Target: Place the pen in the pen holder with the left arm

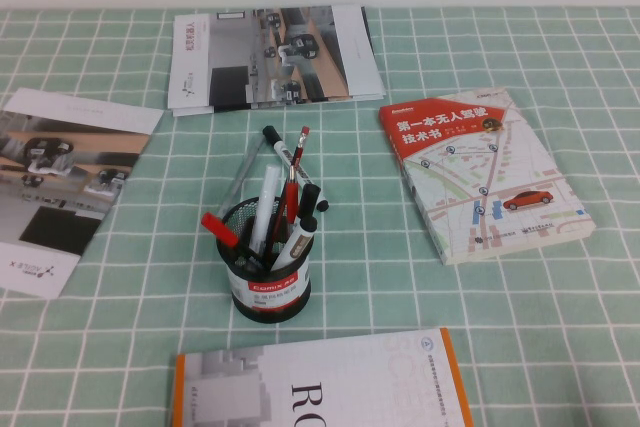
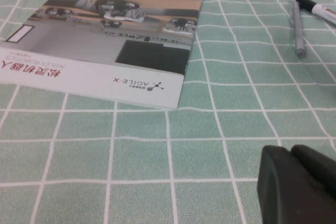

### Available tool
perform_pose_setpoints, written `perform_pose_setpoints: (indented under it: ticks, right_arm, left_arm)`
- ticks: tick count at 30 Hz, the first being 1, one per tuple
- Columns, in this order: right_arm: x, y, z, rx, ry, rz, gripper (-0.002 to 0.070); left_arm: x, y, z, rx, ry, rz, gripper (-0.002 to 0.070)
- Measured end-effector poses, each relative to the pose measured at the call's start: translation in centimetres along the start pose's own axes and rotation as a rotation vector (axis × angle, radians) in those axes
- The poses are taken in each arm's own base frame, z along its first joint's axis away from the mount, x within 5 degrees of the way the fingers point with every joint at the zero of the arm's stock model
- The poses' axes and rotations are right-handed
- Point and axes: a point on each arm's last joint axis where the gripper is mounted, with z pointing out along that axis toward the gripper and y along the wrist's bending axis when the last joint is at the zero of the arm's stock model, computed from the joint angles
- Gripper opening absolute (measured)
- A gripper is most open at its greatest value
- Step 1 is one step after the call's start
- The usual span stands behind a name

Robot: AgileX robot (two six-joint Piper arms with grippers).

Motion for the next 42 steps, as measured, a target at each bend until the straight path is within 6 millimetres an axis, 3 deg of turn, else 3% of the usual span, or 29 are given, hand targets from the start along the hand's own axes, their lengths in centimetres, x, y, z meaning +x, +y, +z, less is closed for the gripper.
perform_pose_setpoints:
  ticks: [15,25,35,38,42]
  right_arm:
    - [0.0,0.0,0.0,0.0,0.0,0.0,-0.002]
    - [0.0,0.0,0.0,0.0,0.0,0.0,-0.002]
    - [0.0,0.0,0.0,0.0,0.0,0.0,-0.002]
    - [0.0,0.0,0.0,0.0,0.0,0.0,-0.002]
    - [0.0,0.0,0.0,0.0,0.0,0.0,-0.002]
  left_arm:
    - [-0.2,0.0,0.0,-0.005,-0.017,0.012,-0.0003]
    - [-1.4,-0.4,-0.1,0.063,-0.158,-0.287,-0.0004]
    - [-2.4,-0.3,-0.3,0.089,-0.264,-0.395,-0.0004]
    - [-2.6,-0.3,-0.3,0.093,-0.246,-0.445,-0.0004]
    - [-4.8,-0.5,-0.3,0.083,-0.166,-0.448,-0.0004]
